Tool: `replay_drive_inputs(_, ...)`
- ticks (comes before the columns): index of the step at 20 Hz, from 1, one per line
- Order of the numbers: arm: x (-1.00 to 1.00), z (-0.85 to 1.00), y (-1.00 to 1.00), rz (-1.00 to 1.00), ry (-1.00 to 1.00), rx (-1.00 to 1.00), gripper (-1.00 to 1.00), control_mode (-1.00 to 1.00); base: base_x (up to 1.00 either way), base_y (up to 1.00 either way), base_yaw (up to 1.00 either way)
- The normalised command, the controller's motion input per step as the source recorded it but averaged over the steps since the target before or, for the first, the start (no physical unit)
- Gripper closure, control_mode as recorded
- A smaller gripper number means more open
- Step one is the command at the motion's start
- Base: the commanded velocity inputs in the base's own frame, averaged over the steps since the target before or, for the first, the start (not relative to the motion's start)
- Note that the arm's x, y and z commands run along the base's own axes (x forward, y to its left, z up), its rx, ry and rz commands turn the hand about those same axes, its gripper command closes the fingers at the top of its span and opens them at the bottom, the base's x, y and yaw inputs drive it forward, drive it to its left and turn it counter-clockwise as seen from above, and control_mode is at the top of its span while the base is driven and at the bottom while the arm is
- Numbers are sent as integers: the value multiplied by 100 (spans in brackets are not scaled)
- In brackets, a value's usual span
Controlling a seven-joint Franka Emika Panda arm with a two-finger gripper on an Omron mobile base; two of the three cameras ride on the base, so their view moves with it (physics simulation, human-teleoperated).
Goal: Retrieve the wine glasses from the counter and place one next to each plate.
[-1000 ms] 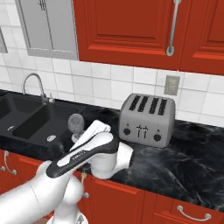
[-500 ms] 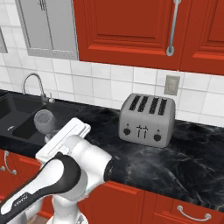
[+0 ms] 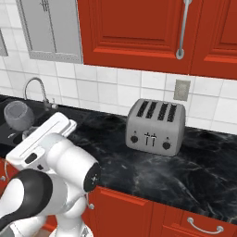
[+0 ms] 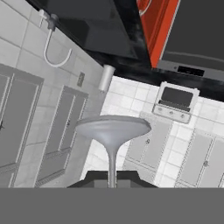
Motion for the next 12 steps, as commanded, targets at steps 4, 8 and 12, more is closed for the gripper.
replay_drive_inputs(4, -61, 41, 59, 1, -5, -1, 100, -100, 0, 0, 0)
replay_drive_inputs(8, 0, 0, 0, 0, 0, 0, 100, 100, -100, 98, 2)
replay_drive_inputs(12, 0, 0, 0, 0, 0, 0, 100, 100, -93, 95, 5)
